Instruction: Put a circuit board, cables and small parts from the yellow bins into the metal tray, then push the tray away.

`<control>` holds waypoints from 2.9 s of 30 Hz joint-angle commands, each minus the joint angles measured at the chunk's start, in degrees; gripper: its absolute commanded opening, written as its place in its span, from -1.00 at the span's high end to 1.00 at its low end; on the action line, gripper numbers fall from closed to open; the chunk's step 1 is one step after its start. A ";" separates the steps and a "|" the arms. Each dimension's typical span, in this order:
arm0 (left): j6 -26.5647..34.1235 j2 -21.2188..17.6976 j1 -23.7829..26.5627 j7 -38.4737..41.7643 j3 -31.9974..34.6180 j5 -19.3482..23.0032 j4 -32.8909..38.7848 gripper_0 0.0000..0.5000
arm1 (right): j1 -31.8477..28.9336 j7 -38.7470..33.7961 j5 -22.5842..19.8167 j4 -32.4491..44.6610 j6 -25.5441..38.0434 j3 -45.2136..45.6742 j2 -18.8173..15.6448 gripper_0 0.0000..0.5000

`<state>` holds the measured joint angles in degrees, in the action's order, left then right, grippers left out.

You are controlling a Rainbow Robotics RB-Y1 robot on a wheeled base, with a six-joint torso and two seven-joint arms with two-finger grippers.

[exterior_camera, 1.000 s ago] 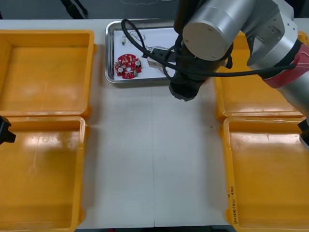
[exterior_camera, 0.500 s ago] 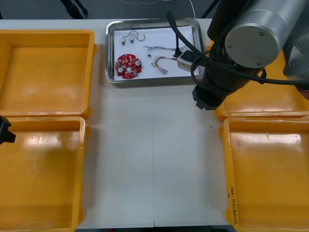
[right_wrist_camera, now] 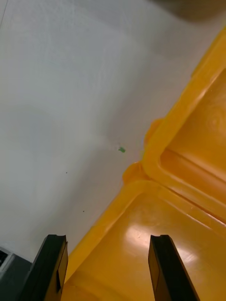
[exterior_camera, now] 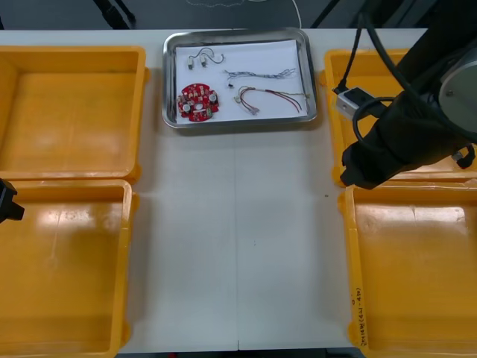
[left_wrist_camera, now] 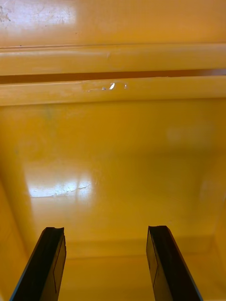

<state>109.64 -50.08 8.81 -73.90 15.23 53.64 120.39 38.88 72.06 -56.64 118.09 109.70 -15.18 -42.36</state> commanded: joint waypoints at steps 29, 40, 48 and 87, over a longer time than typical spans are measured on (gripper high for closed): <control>0.36 -2.57 -0.90 -5.20 1.64 -0.47 1.69 -1.00 | -24.03 -5.44 5.75 9.70 0.30 19.22 -2.47 -1.00; 0.36 -2.57 -0.90 -5.20 1.64 -0.47 1.69 -1.00 | -27.28 -7.46 10.32 10.67 0.30 20.63 -0.62 -1.00; 0.36 -2.57 -0.90 -5.20 1.64 -0.47 1.69 -1.00 | -28.16 -7.90 12.78 10.58 0.30 21.24 1.75 -1.00; 0.36 -2.57 -0.90 -5.20 1.64 -0.47 1.69 -1.00 | -28.16 -8.07 11.91 10.58 0.30 21.33 2.46 -1.00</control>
<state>109.64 -50.08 8.81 -73.90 15.23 53.64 120.40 11.47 65.70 -44.35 126.90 109.74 4.40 -40.46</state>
